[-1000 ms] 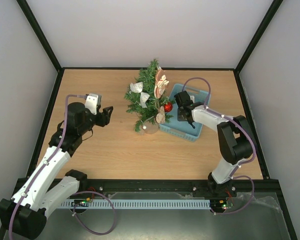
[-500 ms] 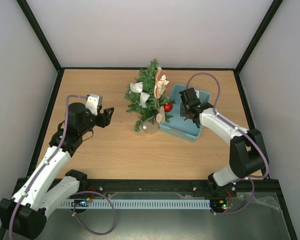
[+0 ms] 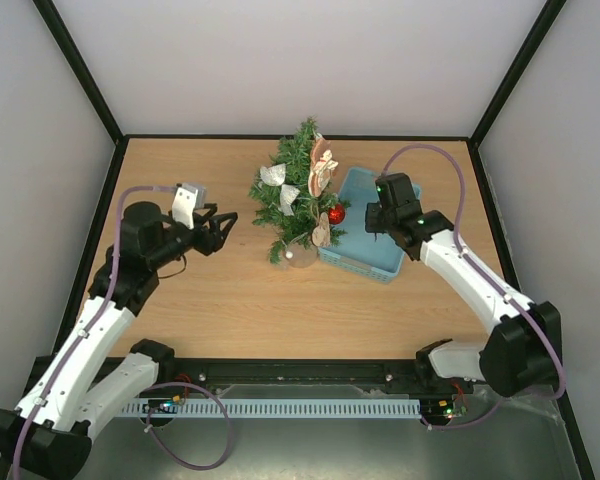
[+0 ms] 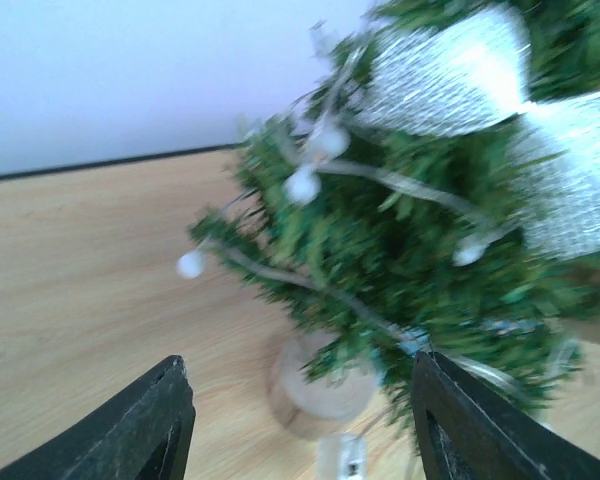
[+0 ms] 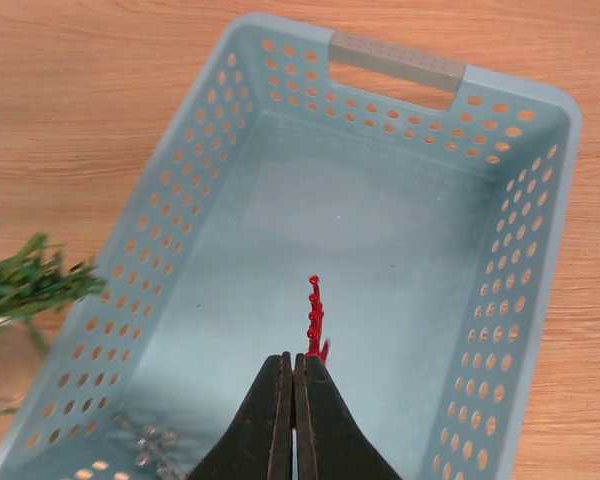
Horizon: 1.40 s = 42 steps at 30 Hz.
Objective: Decorate the small christmas tree
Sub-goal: Pick up the decoration item from the storage box.
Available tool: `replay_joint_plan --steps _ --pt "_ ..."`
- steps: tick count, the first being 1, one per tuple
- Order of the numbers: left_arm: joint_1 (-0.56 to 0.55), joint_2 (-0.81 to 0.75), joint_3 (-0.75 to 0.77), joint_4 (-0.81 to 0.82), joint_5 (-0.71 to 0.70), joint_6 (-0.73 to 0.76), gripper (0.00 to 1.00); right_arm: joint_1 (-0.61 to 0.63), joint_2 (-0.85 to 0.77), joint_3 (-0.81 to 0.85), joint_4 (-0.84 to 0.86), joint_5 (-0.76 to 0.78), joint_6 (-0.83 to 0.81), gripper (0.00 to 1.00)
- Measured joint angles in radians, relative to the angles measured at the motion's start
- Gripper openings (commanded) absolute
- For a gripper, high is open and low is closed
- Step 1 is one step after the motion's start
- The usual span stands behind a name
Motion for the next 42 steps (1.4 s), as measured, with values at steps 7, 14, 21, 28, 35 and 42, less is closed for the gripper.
replay_joint_plan --steps 7,14,21,28,35,42 --pt "-0.001 0.051 0.166 -0.065 0.154 0.035 0.61 0.034 -0.104 0.0 -0.088 -0.063 0.001 0.02" --pt "-0.002 0.059 0.227 -0.092 0.263 0.06 0.61 0.106 -0.229 -0.006 -0.161 -0.104 0.015 0.02" --pt "-0.005 0.062 0.225 -0.11 0.37 0.068 0.58 0.23 -0.315 -0.055 -0.175 -0.155 0.069 0.02" --pt "-0.005 0.077 0.216 -0.097 0.489 0.029 0.56 0.378 -0.358 -0.055 -0.175 -0.198 0.117 0.02" --pt "-0.005 0.078 0.181 -0.04 0.604 -0.03 0.54 0.502 -0.384 -0.043 -0.163 -0.222 0.173 0.02" --pt "-0.005 0.078 0.169 -0.011 0.673 -0.071 0.49 0.571 -0.397 0.0 -0.125 -0.249 0.215 0.02"
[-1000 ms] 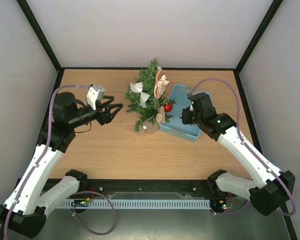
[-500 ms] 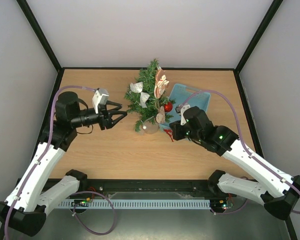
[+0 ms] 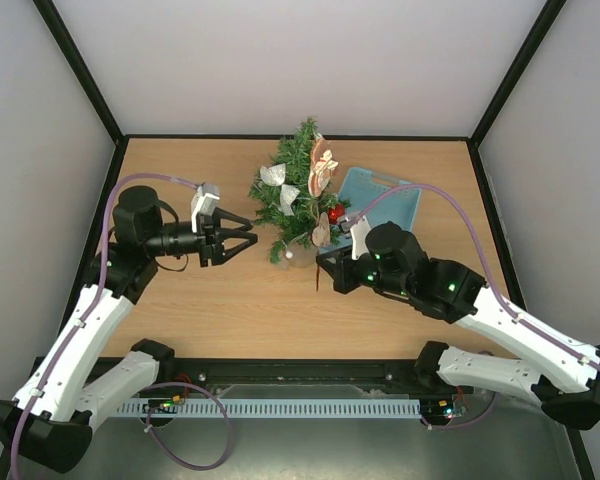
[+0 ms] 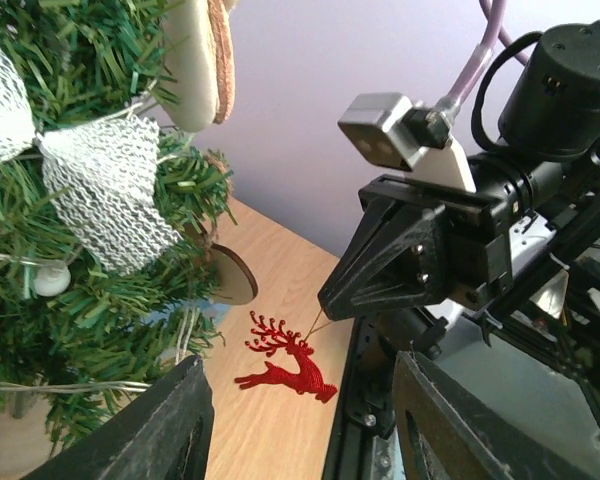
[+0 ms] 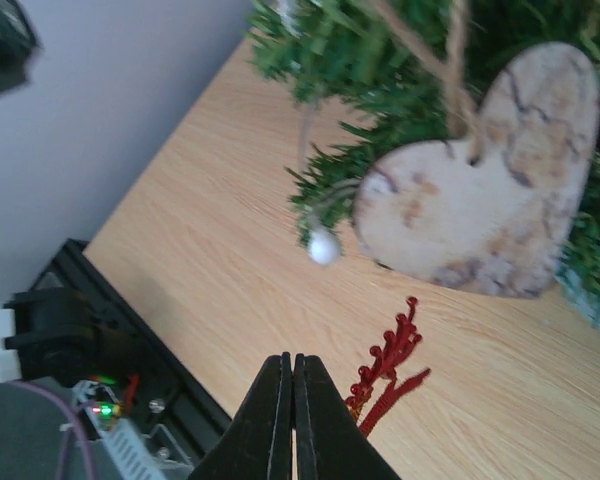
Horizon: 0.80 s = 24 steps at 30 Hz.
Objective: Decorate the small christmas tree
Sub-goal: Pick up the decoration item from the storage box.
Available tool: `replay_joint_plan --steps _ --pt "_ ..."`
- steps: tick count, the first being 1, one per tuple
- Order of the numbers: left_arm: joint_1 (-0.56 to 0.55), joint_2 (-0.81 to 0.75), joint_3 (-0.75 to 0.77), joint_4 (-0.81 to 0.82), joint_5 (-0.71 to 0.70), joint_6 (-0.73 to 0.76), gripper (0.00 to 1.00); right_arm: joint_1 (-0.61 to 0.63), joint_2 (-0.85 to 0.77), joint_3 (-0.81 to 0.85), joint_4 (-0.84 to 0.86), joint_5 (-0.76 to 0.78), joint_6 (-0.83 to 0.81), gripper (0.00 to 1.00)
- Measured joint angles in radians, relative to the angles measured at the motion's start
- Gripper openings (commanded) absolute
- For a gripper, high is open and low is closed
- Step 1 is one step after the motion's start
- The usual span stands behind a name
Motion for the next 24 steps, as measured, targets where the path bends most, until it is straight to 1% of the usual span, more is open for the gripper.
replay_joint_plan --steps 3,11,17,21,24 --pt "-0.003 -0.002 -0.019 0.023 0.024 -0.017 0.46 0.01 0.0 0.019 0.029 -0.028 0.01 0.02" --pt "-0.019 -0.01 -0.099 0.126 0.06 -0.132 0.44 0.011 0.04 0.111 0.1 -0.124 0.014 0.02" --pt "-0.091 -0.037 -0.126 0.245 0.046 -0.231 0.39 0.012 0.09 0.144 0.206 -0.197 0.014 0.02" --pt "-0.153 -0.038 -0.126 0.285 0.019 -0.245 0.37 0.012 0.134 0.155 0.245 -0.232 0.002 0.02" --pt "-0.174 -0.038 -0.126 0.308 0.005 -0.245 0.37 0.012 0.159 0.17 0.271 -0.256 -0.011 0.02"
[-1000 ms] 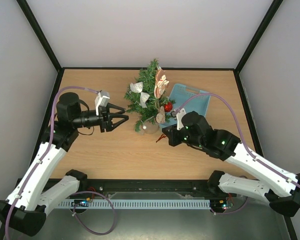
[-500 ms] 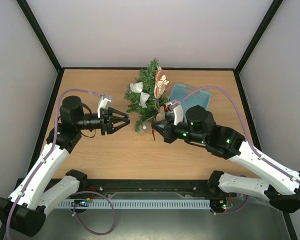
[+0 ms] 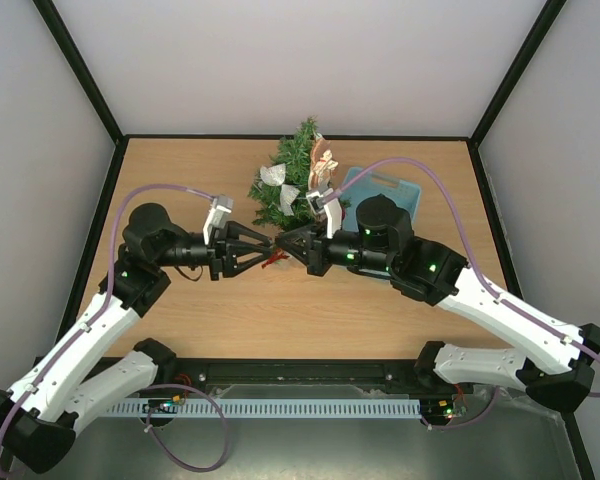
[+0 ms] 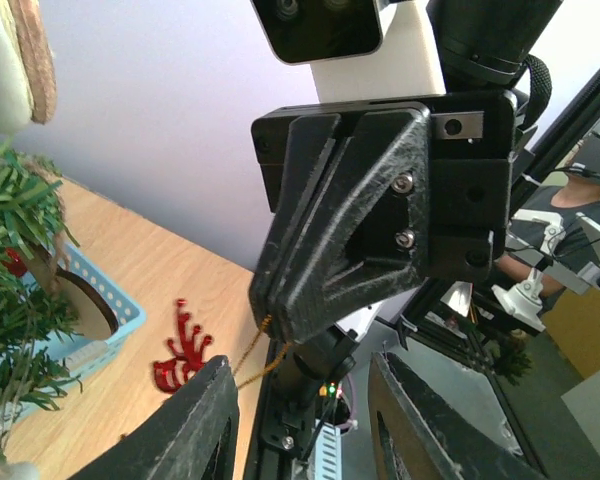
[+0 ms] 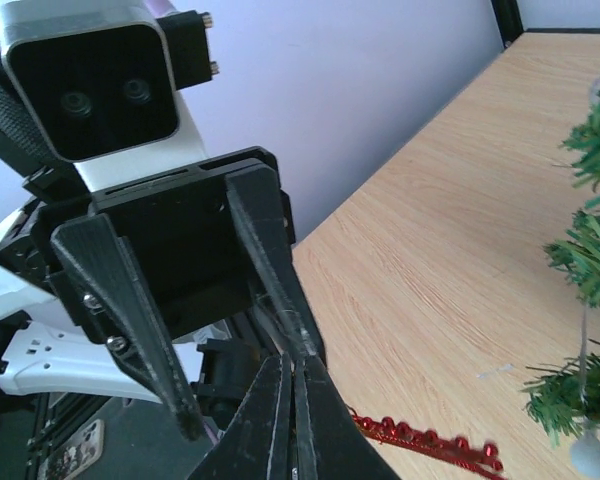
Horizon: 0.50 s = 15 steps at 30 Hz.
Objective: Decorate the small christmas tree
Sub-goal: Pick up the decoration item from the storage box.
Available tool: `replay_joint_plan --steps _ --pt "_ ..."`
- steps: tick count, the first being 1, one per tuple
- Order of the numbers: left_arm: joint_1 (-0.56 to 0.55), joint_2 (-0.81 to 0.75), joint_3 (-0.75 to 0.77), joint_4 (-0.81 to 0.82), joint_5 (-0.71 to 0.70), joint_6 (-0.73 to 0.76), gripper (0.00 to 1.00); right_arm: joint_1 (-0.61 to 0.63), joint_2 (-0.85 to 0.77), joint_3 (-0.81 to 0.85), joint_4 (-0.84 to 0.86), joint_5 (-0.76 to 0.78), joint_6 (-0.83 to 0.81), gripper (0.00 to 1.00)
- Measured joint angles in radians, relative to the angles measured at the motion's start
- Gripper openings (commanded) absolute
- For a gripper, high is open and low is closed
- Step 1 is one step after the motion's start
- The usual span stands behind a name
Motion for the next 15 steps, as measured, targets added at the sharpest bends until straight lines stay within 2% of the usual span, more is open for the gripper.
replay_joint_plan --steps 4,10,15 --pt "-0.007 0.0 0.0 0.026 -0.013 0.003 0.35 0.0 0.005 0.005 0.029 -0.034 -0.014 0.02" --pt "-0.012 0.002 0.0 0.053 -0.007 0.031 0.23 0.0 0.005 0.005 0.065 -0.073 -0.021 0.02" --pt "-0.018 0.01 0.0 0.073 0.026 0.048 0.18 0.0 0.004 -0.001 0.1 -0.095 -0.021 0.02"
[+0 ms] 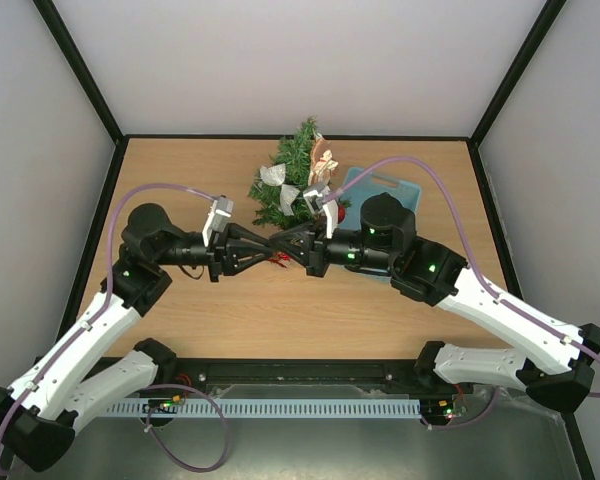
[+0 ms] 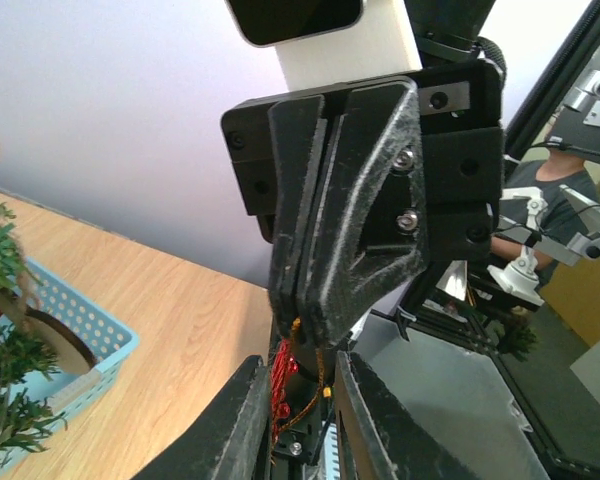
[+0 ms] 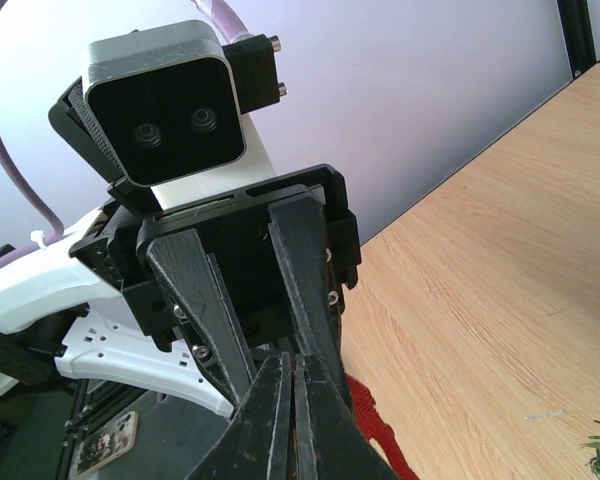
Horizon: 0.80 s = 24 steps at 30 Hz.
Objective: Decorate the small christmas tree
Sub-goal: Pick up the decoration item from the storage box.
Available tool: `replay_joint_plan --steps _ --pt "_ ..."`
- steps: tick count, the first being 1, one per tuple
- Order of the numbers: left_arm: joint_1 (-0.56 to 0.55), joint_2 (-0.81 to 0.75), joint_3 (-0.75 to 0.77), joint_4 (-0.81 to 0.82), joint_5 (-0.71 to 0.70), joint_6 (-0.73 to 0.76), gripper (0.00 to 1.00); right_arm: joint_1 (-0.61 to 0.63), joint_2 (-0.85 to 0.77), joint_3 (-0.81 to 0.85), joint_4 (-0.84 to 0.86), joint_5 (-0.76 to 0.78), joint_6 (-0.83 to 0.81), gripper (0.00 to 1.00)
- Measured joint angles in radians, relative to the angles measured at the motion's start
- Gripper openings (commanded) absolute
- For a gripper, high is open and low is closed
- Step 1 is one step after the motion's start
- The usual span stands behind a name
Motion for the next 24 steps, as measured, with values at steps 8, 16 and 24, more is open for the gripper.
replay_joint_plan --steps 8,16,24 --pt "-0.007 -0.014 0.0 0.025 0.028 0.017 0.02 0.0 -0.016 -0.019 0.013 -0.014 0.0 0.02" --pt "-0.011 -0.034 0.0 0.025 0.018 0.038 0.02 0.0 -0.027 -0.029 0.022 -0.015 0.0 0.02" --pt "-0.011 -0.025 0.01 -0.062 -0.064 0.112 0.02 0.0 -0.06 -0.091 0.044 0.046 0.008 0.16"
